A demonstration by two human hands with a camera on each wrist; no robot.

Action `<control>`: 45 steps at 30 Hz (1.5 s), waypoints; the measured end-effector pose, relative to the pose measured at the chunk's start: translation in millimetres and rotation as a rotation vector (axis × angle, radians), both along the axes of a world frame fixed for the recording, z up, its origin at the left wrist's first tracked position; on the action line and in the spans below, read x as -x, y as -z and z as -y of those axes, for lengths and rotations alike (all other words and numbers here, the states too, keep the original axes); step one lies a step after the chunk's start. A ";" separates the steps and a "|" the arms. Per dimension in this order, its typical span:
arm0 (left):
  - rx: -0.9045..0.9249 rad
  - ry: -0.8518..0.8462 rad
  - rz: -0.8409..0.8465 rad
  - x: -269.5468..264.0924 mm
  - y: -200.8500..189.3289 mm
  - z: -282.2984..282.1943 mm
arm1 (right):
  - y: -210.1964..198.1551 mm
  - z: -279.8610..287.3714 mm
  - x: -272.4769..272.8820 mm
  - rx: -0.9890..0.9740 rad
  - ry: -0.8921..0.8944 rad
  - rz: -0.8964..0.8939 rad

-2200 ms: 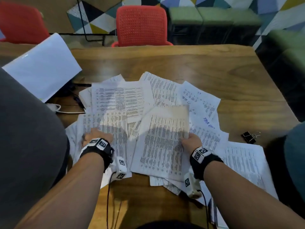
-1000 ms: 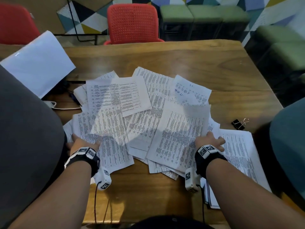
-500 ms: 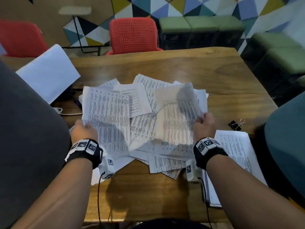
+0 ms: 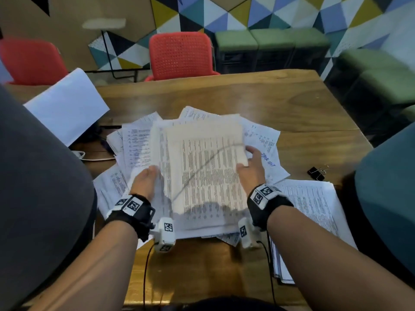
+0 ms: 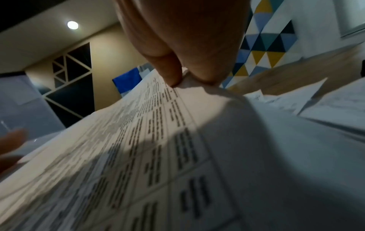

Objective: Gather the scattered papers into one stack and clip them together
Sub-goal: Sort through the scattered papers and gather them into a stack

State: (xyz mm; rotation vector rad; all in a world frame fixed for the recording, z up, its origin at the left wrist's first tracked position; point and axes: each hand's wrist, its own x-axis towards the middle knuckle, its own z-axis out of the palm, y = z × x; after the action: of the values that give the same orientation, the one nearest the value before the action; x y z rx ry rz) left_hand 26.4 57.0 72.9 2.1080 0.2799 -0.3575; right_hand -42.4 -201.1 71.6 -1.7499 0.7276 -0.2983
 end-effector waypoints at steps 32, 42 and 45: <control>0.170 0.015 -0.208 -3.4 49.8 52.3 | 70.1 44.5 21.7 0.205 -0.229 -0.309; 0.215 0.036 0.020 3.6 61.5 74.6 | 60.3 63.6 31.8 0.177 -0.303 -0.203; 0.238 0.032 -0.020 6.5 56.9 77.3 | 67.4 63.6 30.5 0.064 -0.318 -0.156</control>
State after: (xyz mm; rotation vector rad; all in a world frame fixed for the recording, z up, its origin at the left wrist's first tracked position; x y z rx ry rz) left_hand 19.9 -20.2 16.0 1.8771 0.2046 -0.4109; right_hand -73.0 -264.8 4.2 -1.9322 0.5425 0.0320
